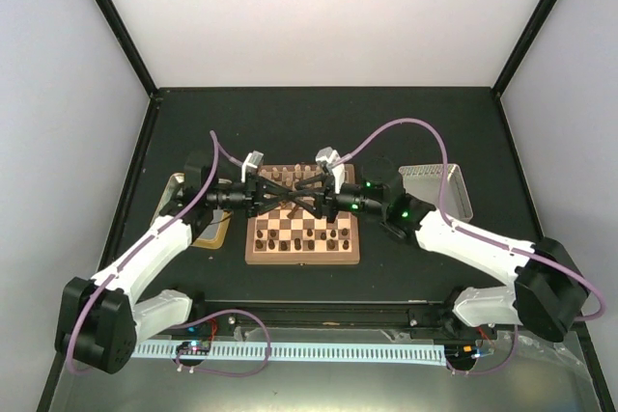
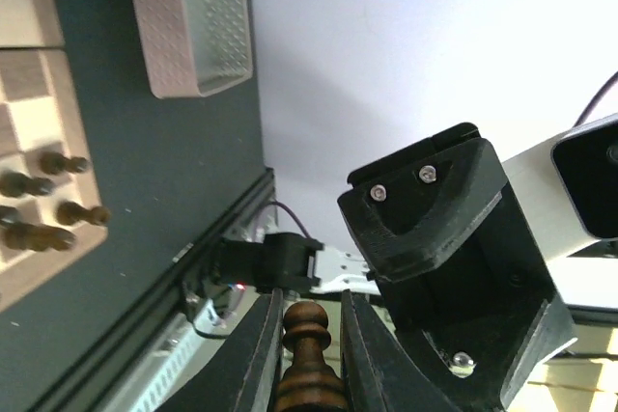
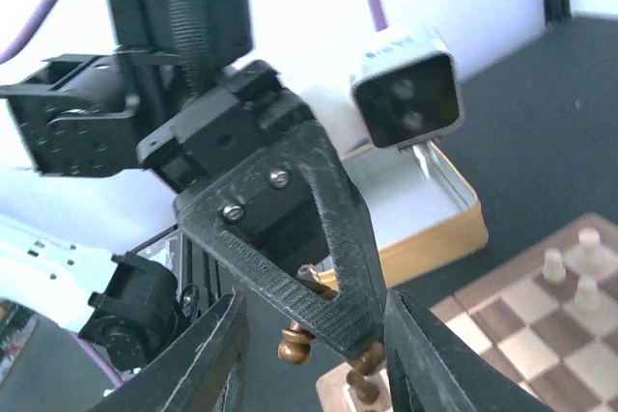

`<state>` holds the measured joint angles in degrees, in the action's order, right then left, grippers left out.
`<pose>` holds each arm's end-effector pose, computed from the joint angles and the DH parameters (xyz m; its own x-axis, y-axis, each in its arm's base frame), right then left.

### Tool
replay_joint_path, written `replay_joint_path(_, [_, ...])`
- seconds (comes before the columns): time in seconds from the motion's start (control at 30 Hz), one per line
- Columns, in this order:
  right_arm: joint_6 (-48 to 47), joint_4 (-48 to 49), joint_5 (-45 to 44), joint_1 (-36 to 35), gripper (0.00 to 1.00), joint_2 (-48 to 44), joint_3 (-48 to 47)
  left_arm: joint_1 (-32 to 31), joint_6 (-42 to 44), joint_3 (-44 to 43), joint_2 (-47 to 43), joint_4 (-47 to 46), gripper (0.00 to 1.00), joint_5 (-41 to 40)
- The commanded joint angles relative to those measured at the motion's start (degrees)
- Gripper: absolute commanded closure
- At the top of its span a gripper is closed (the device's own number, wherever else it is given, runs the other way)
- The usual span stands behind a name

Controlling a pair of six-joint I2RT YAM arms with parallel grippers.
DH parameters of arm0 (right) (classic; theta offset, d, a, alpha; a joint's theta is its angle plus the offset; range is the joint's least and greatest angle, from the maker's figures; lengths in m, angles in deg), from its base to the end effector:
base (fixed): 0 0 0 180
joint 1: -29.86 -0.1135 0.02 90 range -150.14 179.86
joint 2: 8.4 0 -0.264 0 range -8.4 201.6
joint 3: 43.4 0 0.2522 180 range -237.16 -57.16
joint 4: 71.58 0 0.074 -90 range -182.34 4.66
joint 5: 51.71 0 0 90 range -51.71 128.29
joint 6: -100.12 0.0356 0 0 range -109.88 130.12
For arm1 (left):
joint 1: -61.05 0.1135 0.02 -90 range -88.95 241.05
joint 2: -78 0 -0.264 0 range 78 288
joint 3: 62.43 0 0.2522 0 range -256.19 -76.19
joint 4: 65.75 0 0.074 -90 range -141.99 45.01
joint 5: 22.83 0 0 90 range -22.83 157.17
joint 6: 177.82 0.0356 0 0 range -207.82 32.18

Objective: Set up the chess pieces on the board
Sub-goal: Place the chess piece on the chessboard.

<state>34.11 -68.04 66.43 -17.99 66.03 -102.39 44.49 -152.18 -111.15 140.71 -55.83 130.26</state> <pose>0.1858 0.2302 0.2789 -0.5181 -0.0382 -0.8544 -0.8240 0.2902 0.4867 0.2076 -0.0949 0.2506 -0.9888 -0.1316 -0.0698 0.0437 0.1913 -0.9806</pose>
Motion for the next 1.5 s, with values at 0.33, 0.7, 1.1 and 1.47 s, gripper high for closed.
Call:
replay_joint_path(0.33, [-22.7,4.4,11.5,0.2,0.67,-3.0,-0.2,0.3,-15.3,-4.6,-5.9,-6.6,0.82,9.1])
replay_joint_path(0.7, [-23.7,2.0,13.6,0.1,0.74,0.5,-4.6,0.1,-17.1,-4.7,-7.6,-8.5,0.81,9.3])
replay_joint_path(1.1, [-19.3,4.4,8.3,0.1,0.57,1.7,-5.1,0.1,-17.2,-4.2,-8.7,-9.2,0.81,9.1])
replay_joint_path(1.47, [-17.6,8.6,9.9,0.2,0.67,1.1,-3.5,0.1,-17.1,-3.2,-9.0,-9.3,0.81,8.5])
